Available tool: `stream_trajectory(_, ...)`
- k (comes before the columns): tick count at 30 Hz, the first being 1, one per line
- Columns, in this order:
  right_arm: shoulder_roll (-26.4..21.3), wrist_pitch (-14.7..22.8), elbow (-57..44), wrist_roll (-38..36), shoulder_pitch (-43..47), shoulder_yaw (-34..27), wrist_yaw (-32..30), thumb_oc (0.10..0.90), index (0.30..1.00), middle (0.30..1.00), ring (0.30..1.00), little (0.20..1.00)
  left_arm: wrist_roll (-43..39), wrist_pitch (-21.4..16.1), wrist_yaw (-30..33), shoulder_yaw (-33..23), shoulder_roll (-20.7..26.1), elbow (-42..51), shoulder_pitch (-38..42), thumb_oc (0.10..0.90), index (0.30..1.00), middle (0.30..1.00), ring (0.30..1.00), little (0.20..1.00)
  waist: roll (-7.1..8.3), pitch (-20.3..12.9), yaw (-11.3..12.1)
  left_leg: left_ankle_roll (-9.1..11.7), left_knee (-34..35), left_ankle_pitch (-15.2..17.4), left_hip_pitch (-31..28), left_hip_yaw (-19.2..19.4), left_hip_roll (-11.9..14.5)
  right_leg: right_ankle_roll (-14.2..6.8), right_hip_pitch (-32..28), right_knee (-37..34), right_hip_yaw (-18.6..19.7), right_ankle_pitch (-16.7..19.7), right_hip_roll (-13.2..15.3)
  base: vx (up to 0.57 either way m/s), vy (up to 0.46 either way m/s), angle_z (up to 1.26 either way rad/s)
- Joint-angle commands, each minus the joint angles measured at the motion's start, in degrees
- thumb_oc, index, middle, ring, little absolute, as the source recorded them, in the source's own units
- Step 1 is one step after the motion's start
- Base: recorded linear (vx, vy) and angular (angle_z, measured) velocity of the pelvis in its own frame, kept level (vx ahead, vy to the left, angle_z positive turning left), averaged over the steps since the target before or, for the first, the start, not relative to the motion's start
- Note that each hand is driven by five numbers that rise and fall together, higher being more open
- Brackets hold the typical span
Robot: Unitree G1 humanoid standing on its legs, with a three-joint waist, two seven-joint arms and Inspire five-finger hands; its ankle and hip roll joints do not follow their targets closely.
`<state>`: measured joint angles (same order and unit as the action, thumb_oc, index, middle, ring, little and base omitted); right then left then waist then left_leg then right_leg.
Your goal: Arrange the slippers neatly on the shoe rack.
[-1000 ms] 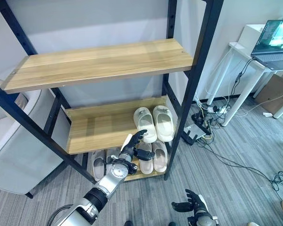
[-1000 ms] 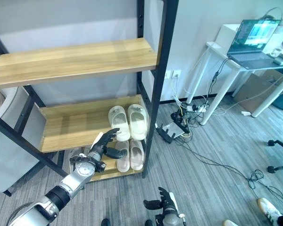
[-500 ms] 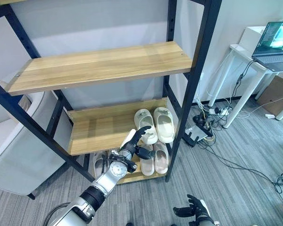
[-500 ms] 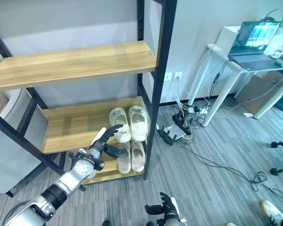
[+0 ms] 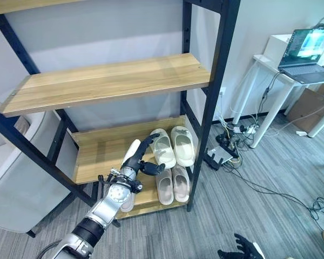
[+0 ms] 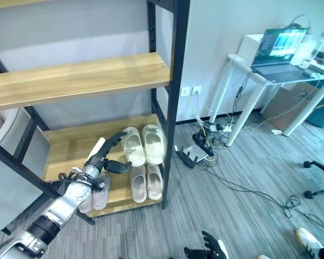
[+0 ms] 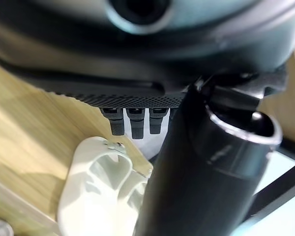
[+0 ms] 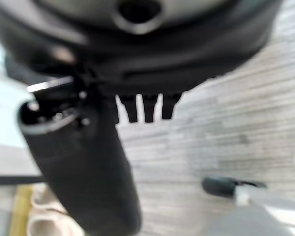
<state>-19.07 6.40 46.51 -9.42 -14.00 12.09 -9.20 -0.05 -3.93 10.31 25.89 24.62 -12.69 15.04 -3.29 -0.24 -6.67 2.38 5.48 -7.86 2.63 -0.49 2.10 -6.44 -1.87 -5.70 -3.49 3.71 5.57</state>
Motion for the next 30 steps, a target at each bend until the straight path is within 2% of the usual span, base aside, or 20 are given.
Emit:
stream_trajectory(1,0.52,2.80,0.86,2.11,4.44,0.38,-1.45,0.800,0.900,0.900,0.900,0.900,-2.32,-8.14,-0.12,-6.38,1.76,5.57,3.65,0.800,0.900,0.900,0.900,0.900,0.43,-1.18,2.02,-0.96,-0.48,8.31,-3.55,0.83,-3.16,0.34,0.78,1.38,-1.15,-4.77,-2.02,-0.05,-0.026,0.15)
stream_trajectory(6,1.66,2.66,6.02,3.47,5.42,0.83,-2.39,0.800,0.900,0.900,0.900,0.900,-4.91,-8.56,-2.13,-9.52,2.61,9.94,-4.07,0.800,0.900,0.900,0.900,0.900,0.63,-1.35,3.91,-0.97,-0.48,8.05,-4.13,-0.66,-3.24,0.74,-0.45,1.25,-2.52,-5.13,-2.20,-0.03,-0.027,0.14)
stream_trajectory(10,2.49,2.77,9.99,2.94,5.94,-0.32,-3.18,0.800,0.900,0.900,0.900,0.900,-3.95,-8.49,-2.73,-12.43,3.30,10.93,-11.73,0.800,0.900,0.900,0.900,0.900,0.91,-1.15,5.09,-0.91,-0.48,7.71,-4.20,-1.65,-3.09,1.10,-0.87,1.17,-3.35,-5.36,-2.53,-0.03,-0.028,0.20)
stream_trajectory(17,1.77,2.96,15.61,2.39,6.51,-2.78,-4.05,0.800,0.900,0.900,0.900,0.900,2.01,-6.48,-0.96,-16.72,2.65,4.08,-20.57,0.800,0.900,0.900,0.900,0.900,1.00,0.24,6.53,-0.88,-0.76,7.05,-3.61,-3.05,-2.90,1.52,-0.83,1.11,-4.29,-5.33,-2.97,-0.04,-0.024,0.12)
stream_trajectory(20,0.71,3.43,15.93,0.14,6.36,-3.81,-2.88,0.800,0.900,0.900,0.900,0.900,1.18,-5.55,-0.21,-16.85,-0.26,-5.38,-22.11,0.800,0.900,0.900,0.900,0.900,0.91,0.86,6.33,-0.87,-0.82,7.44,-3.85,-3.09,-2.69,1.59,-0.99,0.99,-4.18,-5.59,-3.15,-0.02,-0.013,0.06)
stream_trajectory(26,-0.56,4.04,21.54,-3.40,6.24,-5.84,-2.42,0.800,0.900,0.900,0.900,0.900,3.63,-4.00,5.75,-15.83,-6.02,-34.07,-17.73,0.800,0.900,0.900,0.900,0.900,1.34,1.50,5.27,-0.61,-0.72,6.99,-3.40,-2.82,-2.35,1.91,-0.42,0.98,-4.01,-5.59,-3.48,0.00,0.000,0.00)
stream_trajectory(30,-0.62,3.88,25.62,-5.32,6.18,-8.59,-4.15,0.800,0.900,0.900,0.900,0.900,1.23,-2.11,5.38,-17.46,-9.27,-53.45,-16.29,0.800,0.900,0.900,0.900,0.900,1.28,1.21,4.12,-0.43,-0.58,7.06,-3.59,-2.22,-2.02,1.98,-0.18,1.02,-3.48,-5.65,-3.69,0.00,0.000,-0.01)
